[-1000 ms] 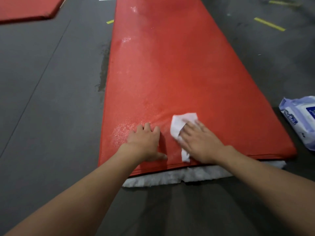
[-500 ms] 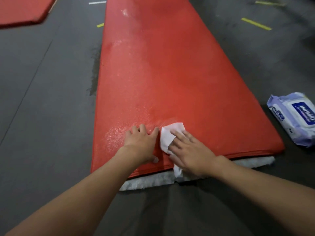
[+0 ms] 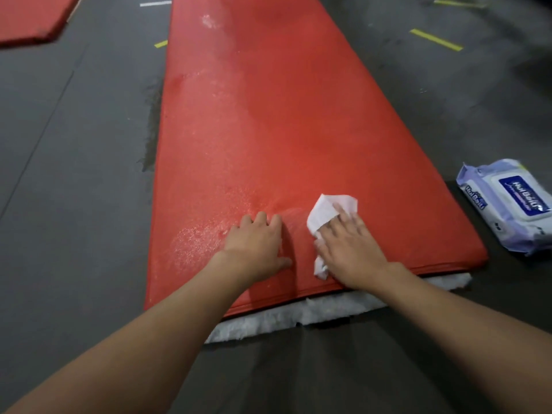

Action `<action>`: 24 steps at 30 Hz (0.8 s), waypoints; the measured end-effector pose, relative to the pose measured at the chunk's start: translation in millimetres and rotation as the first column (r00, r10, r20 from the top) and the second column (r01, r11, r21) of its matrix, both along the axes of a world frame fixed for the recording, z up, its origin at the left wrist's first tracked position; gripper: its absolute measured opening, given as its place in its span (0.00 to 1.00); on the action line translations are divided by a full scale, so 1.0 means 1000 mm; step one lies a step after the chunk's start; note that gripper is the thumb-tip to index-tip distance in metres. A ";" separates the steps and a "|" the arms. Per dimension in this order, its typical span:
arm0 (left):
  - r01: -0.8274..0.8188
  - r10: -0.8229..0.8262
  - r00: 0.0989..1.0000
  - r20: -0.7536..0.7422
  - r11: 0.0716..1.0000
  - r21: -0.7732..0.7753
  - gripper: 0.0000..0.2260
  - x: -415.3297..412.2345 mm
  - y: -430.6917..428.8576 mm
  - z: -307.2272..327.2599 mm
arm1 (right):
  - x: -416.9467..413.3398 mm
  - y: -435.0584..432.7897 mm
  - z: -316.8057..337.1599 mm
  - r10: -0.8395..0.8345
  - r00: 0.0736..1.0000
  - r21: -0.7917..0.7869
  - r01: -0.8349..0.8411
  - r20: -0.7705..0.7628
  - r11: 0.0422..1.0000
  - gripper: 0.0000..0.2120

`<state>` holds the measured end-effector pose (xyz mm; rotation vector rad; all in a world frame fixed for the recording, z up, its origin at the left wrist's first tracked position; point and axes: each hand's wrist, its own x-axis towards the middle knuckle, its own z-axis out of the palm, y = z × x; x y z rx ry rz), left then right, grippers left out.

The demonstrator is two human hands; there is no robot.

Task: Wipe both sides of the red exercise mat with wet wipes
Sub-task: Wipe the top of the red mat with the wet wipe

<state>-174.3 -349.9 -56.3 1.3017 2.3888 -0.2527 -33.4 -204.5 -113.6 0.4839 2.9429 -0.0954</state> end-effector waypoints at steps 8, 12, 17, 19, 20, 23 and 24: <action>0.065 -0.067 0.997 0.028 0.994 0.086 0.35 0.003 0.008 -0.014 | 0.014 0.022 0.003 -0.035 0.999 0.017 0.035 0.002 0.999 0.29; 0.059 -0.067 0.994 0.081 0.993 0.099 0.31 0.000 0.015 -0.011 | 0.028 0.002 -0.003 0.244 0.969 -0.011 -0.244 0.025 0.970 0.22; 0.074 -0.077 0.996 0.051 0.996 0.052 0.32 0.005 0.033 -0.005 | 0.028 0.042 0.003 -0.030 0.999 0.080 0.027 0.036 0.996 0.33; 0.098 -0.098 0.995 0.013 0.995 -0.006 0.35 0.011 0.039 -0.006 | 0.029 0.025 0.000 0.024 0.999 0.012 -0.025 0.049 1.000 0.29; 0.108 -0.109 0.994 -0.010 0.994 -0.027 0.35 0.012 0.042 -0.006 | 0.033 0.021 -0.002 0.122 0.991 0.010 -0.123 0.055 0.992 0.26; 0.120 -0.120 0.993 -0.018 0.993 -0.004 0.35 0.013 0.046 -0.010 | 0.042 0.054 0.001 0.166 0.979 0.035 -0.171 0.116 0.985 0.30; 0.138 -0.138 0.990 0.001 0.990 0.025 0.35 0.013 0.046 -0.012 | 0.041 0.063 0.003 0.052 0.995 0.046 -0.056 0.084 0.997 0.34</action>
